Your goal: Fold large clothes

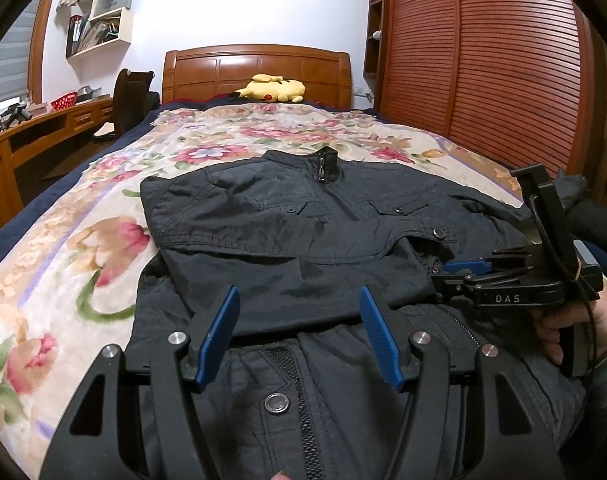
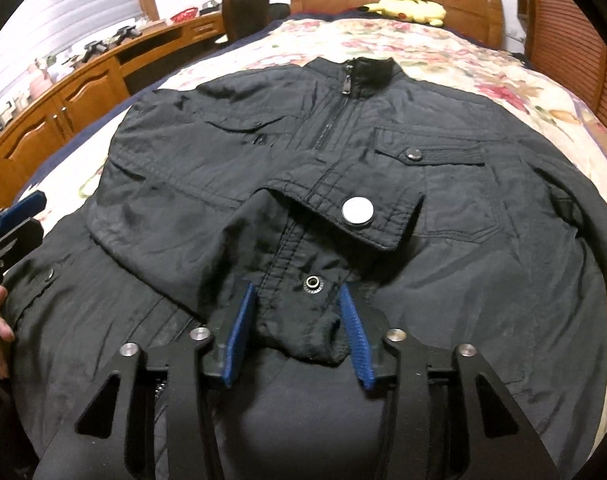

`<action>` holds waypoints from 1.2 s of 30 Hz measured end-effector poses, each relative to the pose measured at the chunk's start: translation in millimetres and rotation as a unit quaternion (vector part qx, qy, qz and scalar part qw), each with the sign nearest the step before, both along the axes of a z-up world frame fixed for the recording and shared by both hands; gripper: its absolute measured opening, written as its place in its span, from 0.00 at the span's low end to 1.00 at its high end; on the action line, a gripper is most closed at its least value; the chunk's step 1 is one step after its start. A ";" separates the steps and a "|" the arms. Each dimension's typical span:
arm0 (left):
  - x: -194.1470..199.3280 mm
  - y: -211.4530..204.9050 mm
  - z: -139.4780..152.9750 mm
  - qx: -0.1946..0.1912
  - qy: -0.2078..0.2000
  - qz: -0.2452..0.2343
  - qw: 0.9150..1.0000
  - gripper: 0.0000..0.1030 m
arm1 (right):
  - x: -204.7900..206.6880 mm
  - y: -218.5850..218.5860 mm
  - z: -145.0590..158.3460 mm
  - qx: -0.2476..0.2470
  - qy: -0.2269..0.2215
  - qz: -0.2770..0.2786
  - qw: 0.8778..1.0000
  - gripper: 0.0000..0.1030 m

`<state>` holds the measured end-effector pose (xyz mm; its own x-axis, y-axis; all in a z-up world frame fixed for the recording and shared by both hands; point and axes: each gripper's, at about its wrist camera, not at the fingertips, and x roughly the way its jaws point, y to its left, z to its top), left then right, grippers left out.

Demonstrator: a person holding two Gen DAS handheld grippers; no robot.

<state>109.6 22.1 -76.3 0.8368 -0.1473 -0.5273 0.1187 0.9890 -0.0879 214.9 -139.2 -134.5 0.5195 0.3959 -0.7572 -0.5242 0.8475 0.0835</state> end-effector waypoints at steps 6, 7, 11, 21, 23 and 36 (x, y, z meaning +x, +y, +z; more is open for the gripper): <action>0.4 0.7 0.0 -0.002 0.001 0.001 1.000 0.60 | -9.4 7.4 4.2 -0.021 -0.027 0.012 0.999 0.12; 0.4 0.8 0.1 -0.002 0.001 0.001 1.000 0.60 | -11.1 7.0 6.2 -0.019 -0.033 0.012 0.999 0.11; 1.8 1.9 -0.8 -0.004 0.003 0.001 1.000 0.60 | -18.5 -8.2 22.8 0.006 -0.069 -0.014 0.997 0.10; 1.4 2.8 -2.0 -0.006 0.002 0.001 1.000 0.60 | -24.2 -60.3 58.8 0.033 -0.133 -0.098 0.986 0.10; 1.7 2.8 -2.5 -0.006 0.003 0.000 1.000 0.60 | -27.7 -66.6 63.5 0.016 -0.153 -0.115 0.981 0.10; 1.7 2.7 -1.8 -0.006 0.003 0.001 1.000 0.60 | -29.3 -97.5 58.8 -0.013 -0.145 -0.154 0.977 0.11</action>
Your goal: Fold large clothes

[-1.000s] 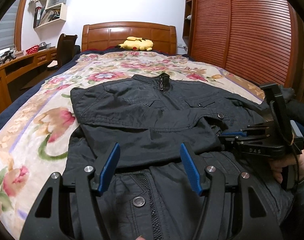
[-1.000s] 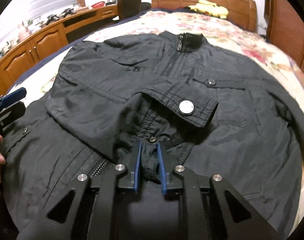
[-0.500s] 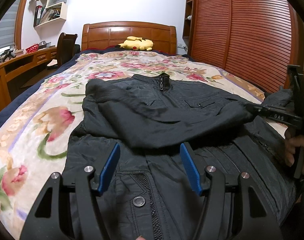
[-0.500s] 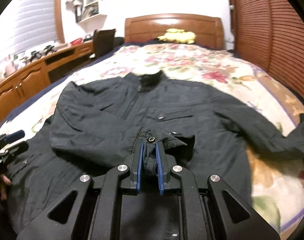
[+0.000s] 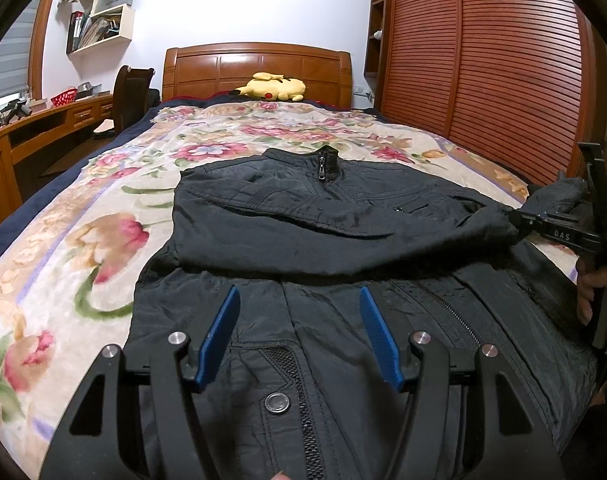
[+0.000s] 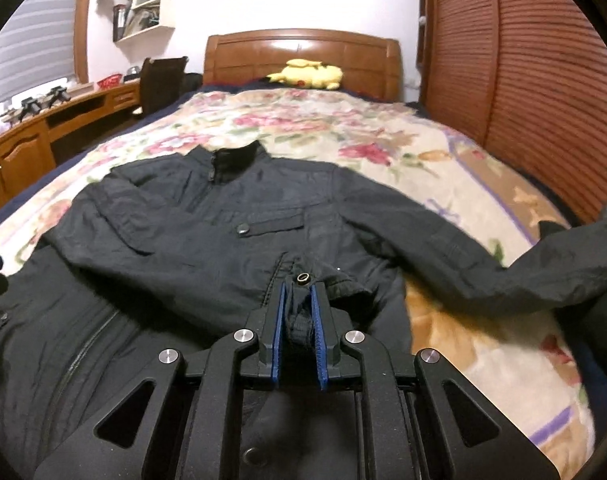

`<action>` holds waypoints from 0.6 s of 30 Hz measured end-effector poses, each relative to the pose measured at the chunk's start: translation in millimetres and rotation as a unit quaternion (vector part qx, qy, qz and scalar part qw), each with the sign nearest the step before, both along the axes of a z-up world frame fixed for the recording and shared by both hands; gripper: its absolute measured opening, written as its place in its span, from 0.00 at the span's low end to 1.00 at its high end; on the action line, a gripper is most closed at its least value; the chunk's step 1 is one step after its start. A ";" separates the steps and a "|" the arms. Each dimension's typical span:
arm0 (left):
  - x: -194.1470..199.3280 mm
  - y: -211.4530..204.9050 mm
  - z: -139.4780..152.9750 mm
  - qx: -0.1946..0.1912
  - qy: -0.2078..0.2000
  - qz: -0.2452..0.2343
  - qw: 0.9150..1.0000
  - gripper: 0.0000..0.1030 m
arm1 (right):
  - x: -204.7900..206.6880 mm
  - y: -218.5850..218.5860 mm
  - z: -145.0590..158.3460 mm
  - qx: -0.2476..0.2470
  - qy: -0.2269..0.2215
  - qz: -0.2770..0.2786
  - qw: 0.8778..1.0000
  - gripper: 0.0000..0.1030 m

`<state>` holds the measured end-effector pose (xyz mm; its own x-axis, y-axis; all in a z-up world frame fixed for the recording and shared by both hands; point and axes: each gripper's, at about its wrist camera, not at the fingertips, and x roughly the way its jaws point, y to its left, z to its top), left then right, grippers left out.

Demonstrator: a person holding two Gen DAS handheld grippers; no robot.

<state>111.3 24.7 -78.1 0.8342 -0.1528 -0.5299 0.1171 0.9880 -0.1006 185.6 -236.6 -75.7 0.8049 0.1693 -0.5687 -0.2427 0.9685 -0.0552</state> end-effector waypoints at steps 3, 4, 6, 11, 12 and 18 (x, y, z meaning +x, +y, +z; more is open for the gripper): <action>-0.9 -1.7 2.4 0.001 -0.004 -0.002 1.000 0.60 | -3.6 -1.7 0.9 0.009 0.008 0.011 1.000 0.13; -1.5 -2.0 3.4 0.000 -0.006 -0.003 1.000 0.60 | -6.5 -3.2 1.8 0.015 0.010 0.015 1.000 0.13; -1.4 -3.0 6.4 -0.003 -0.009 -0.006 1.000 0.60 | -12.5 -5.6 2.5 0.021 0.015 0.020 0.999 0.13; 1.3 -12.2 12.3 -0.004 -0.011 -0.020 1.000 0.60 | -24.6 -6.6 -0.1 0.006 0.030 0.029 0.999 0.14; 1.7 -14.8 13.6 -0.004 -0.010 -0.023 1.000 0.60 | -25.6 -6.1 0.2 0.001 0.032 0.029 0.999 0.14; 5.6 -31.5 19.5 0.000 -0.013 -0.040 0.999 0.60 | -39.0 -7.1 2.6 -0.038 0.038 0.031 0.998 0.14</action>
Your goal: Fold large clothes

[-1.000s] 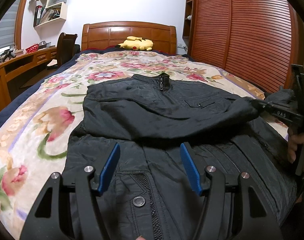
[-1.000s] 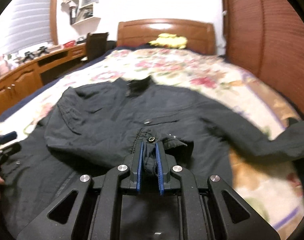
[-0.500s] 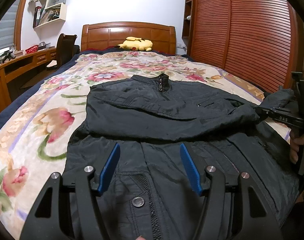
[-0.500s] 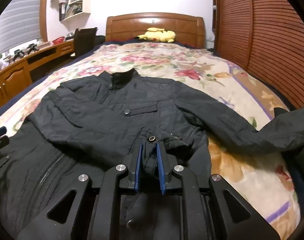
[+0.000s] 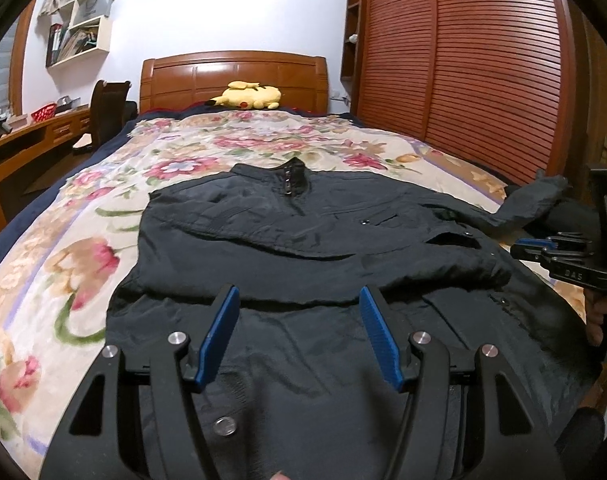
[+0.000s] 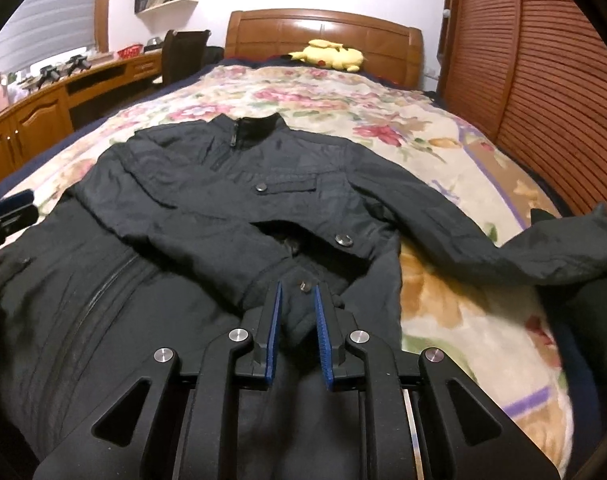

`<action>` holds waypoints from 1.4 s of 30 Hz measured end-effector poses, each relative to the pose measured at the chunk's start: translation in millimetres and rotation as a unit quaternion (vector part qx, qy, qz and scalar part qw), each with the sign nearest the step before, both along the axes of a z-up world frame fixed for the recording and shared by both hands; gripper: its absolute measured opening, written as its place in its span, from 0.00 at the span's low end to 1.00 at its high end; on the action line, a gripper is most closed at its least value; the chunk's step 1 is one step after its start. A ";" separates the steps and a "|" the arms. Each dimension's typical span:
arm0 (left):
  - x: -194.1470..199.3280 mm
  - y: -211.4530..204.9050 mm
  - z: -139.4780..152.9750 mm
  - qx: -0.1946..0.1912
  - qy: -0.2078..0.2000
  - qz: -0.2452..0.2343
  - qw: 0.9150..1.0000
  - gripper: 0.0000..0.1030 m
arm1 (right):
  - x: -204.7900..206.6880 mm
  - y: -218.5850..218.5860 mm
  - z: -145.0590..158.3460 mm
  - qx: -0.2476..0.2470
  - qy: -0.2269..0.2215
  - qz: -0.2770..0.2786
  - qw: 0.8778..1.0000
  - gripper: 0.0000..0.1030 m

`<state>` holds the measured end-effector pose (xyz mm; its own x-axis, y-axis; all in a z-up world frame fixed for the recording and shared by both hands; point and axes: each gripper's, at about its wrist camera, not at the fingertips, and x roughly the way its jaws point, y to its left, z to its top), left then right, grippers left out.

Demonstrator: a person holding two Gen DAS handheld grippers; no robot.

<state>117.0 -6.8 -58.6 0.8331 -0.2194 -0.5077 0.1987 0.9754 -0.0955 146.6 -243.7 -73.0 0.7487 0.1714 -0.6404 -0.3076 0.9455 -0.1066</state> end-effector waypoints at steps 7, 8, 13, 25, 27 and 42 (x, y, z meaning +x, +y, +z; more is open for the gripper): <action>4.6 -16.0 7.8 -0.013 -0.004 -0.018 1.000 0.60 | -5.9 -18.0 13.5 0.005 -0.004 -0.018 1.000 0.27; 5.4 -18.9 8.4 -0.015 -0.005 -0.020 1.000 0.60 | -7.1 -21.3 17.7 0.006 -0.010 -0.025 1.000 0.36; 10.3 -29.7 9.3 -0.021 -0.004 -0.029 0.999 0.60 | -7.9 -38.4 34.8 0.001 -0.028 -0.045 0.999 0.61; 15.2 -55.2 6.4 -0.013 -0.004 -0.048 0.999 0.60 | 16.7 -121.0 73.0 -0.017 -0.040 -0.102 0.994 0.62; 14.9 -58.3 5.3 -0.009 -0.003 -0.050 0.999 0.60 | 24.4 -137.4 80.7 -0.029 -0.044 -0.127 0.991 0.71; 14.4 -66.0 2.1 0.001 0.001 -0.056 0.998 0.60 | 78.8 -245.0 111.9 -0.002 -0.037 -0.258 0.965 0.75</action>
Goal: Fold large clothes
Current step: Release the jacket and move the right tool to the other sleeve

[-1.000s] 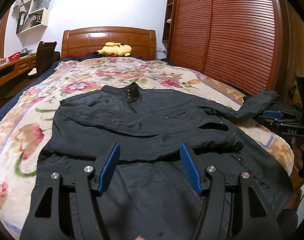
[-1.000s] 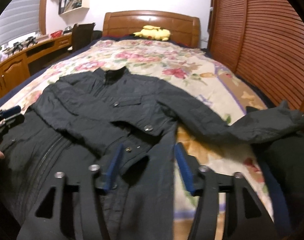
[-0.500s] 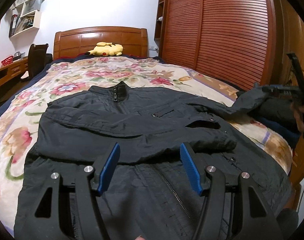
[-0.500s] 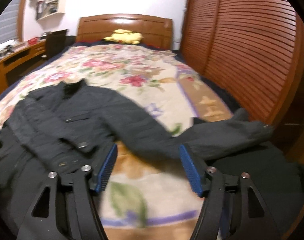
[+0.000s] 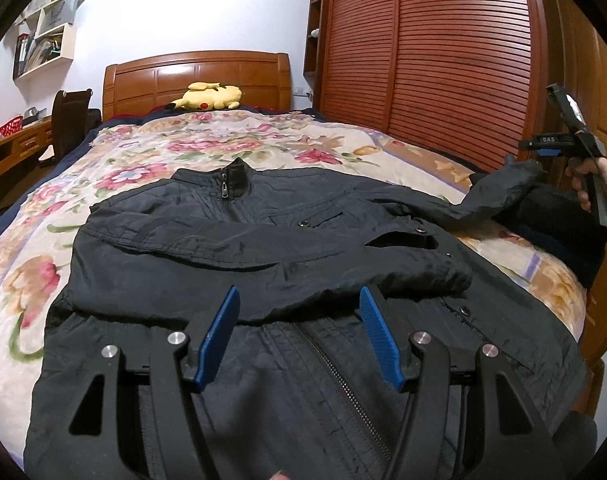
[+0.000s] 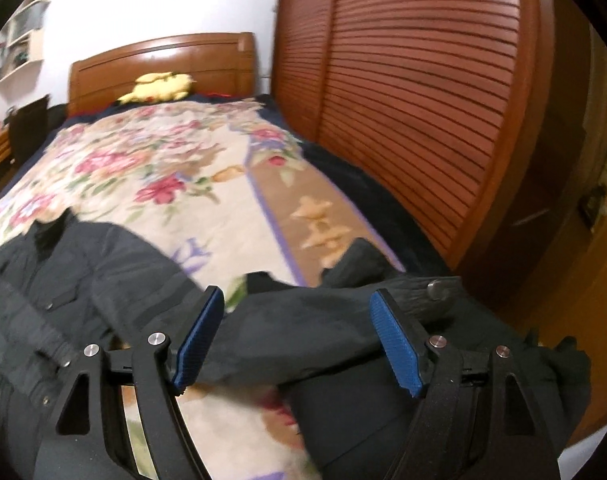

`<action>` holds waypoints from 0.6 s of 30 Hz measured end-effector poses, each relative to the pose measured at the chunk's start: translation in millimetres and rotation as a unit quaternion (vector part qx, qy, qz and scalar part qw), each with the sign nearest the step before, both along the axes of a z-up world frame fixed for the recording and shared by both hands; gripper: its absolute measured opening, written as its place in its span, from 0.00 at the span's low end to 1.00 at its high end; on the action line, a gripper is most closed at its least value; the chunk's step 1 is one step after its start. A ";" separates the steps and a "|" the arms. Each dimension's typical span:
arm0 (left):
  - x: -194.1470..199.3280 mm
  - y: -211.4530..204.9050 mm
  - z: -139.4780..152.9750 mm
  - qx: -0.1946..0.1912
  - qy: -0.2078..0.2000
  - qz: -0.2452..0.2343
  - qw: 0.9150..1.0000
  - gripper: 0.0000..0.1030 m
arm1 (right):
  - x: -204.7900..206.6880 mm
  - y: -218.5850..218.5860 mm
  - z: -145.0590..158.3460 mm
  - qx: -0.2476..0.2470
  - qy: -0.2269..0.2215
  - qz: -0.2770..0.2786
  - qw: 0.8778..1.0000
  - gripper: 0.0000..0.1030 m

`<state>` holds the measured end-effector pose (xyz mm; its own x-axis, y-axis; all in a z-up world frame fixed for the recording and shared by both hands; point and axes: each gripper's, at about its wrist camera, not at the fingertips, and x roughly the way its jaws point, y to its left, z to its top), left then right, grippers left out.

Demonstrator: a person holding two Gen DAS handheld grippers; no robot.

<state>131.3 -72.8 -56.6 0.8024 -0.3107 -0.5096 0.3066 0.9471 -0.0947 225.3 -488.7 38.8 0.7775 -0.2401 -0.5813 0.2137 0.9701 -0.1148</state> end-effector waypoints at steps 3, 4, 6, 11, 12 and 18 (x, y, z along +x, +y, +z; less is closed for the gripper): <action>-1.0 0.2 -0.8 0.001 0.000 -0.002 1.000 0.60 | 7.8 -16.5 -3.2 0.005 0.010 -0.028 1.000 0.75; -1.4 0.4 -1.4 0.002 0.001 -0.002 1.000 0.60 | 10.3 -22.5 -5.0 0.007 0.015 -0.036 0.999 0.75; -1.7 0.5 -2.4 0.003 0.002 -0.004 1.000 0.60 | 14.1 -33.7 -9.4 0.011 0.027 -0.057 0.998 0.75; -3.3 2.0 -4.0 0.003 0.004 -0.006 1.000 0.60 | 16.8 -56.6 -15.0 0.008 0.038 -0.102 0.994 0.75; -3.4 2.3 -4.1 0.003 0.004 -0.006 1.000 0.60 | 17.1 -62.5 -16.2 0.012 0.039 -0.113 0.993 0.75; -3.8 2.7 -4.5 0.004 0.005 -0.006 1.000 0.60 | 20.9 -84.9 -29.4 0.056 0.058 -0.134 0.988 0.75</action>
